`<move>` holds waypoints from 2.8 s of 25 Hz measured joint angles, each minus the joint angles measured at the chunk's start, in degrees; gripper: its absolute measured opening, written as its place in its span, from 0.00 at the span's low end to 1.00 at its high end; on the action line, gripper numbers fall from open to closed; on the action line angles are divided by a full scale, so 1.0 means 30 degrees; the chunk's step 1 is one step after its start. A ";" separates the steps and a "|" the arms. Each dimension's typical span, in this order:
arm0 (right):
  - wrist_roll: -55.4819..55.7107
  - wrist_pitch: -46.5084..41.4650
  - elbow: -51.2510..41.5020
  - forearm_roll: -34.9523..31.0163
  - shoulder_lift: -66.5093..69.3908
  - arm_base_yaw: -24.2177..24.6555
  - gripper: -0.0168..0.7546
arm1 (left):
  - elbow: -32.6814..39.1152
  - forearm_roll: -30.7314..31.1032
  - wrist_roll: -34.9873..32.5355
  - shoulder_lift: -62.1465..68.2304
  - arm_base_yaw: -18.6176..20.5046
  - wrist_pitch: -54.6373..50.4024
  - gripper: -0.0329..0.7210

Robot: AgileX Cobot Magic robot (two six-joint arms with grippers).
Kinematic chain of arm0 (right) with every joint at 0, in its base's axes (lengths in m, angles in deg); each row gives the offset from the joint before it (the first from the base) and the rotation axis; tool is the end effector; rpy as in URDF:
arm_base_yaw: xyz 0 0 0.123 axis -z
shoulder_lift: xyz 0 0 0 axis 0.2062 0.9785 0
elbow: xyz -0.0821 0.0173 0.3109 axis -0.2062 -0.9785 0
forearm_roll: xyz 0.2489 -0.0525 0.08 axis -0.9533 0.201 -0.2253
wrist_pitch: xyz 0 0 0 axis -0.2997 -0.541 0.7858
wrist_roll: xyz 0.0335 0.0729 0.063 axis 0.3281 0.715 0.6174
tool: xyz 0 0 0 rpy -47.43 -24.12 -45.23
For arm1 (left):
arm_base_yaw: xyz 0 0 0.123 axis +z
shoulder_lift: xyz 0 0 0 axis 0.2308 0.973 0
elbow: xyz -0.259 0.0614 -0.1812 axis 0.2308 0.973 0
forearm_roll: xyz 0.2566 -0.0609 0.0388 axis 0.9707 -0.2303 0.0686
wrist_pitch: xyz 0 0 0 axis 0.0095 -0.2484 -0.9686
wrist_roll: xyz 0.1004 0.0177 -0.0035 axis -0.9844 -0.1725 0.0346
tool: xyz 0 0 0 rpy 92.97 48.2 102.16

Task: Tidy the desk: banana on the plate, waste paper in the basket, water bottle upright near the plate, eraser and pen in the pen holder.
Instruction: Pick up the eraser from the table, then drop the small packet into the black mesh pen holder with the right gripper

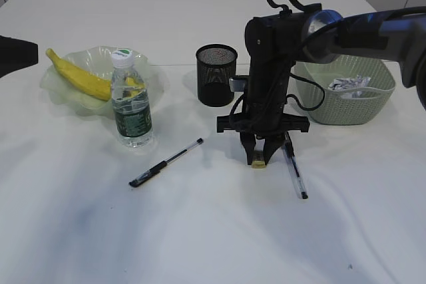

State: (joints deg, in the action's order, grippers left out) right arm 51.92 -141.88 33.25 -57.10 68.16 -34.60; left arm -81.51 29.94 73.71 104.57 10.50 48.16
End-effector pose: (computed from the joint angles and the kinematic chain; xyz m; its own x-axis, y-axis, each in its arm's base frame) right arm 0.4672 0.2014 0.1348 -0.9983 0.0304 0.0495 0.0323 0.9988 0.0376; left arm 0.2314 -0.0516 0.3172 -0.4422 0.0195 -0.8967 0.3966 0.9010 -0.1760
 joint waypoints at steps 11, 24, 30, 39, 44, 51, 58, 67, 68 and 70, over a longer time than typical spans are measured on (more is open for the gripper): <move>-0.0733 0.0000 0.0000 -0.0157 0.0000 0.0000 0.30 | 0.0000 0.0000 0.0000 0.0000 0.0000 0.0006 0.73; -0.1501 0.0000 0.1175 -0.0291 -0.0901 0.0000 0.30 | 0.0000 0.0000 0.0000 0.0000 0.0000 0.0038 0.73; -0.1675 -0.0067 0.4031 -0.0291 -0.0945 0.0000 0.30 | 0.0000 0.0000 0.0000 0.0000 0.0000 0.0038 0.73; -0.1721 0.0116 0.7365 0.0661 -0.1062 0.0000 0.30 | 0.0000 0.0000 0.0000 0.0000 0.0000 0.0038 0.73; -0.1721 0.2140 0.7417 0.0777 -0.1075 0.0000 0.30 | 0.0000 0.0000 0.0000 0.0000 0.0000 0.0038 0.73; -0.1761 0.5595 0.7417 0.0815 -0.1075 0.0000 0.30 | 0.0000 0.0000 0.0000 0.0000 0.0000 0.0038 0.73; -0.1761 0.7625 0.7417 0.2102 -0.1075 0.0000 0.30 | 0.0000 0.0000 0.0000 0.0000 0.0000 0.0038 0.73; -0.1761 0.7744 0.7417 0.2062 -0.0054 0.0000 0.30 | 0.0000 0.0000 0.0000 0.0000 0.0000 -0.0167 0.73; -0.1761 0.7744 0.7417 0.2018 0.0133 0.0000 0.30 | 0.0000 0.0000 0.0000 0.0000 0.0000 -0.0167 0.73; -0.1761 0.7744 0.7417 0.1922 0.0338 0.0000 0.30 | 0.0000 0.0000 0.0000 0.0000 0.0000 -0.0180 0.73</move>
State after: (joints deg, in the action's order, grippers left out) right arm 46.63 -118.65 55.50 -51.33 69.18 -34.60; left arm -81.51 29.94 73.71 104.57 10.50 47.62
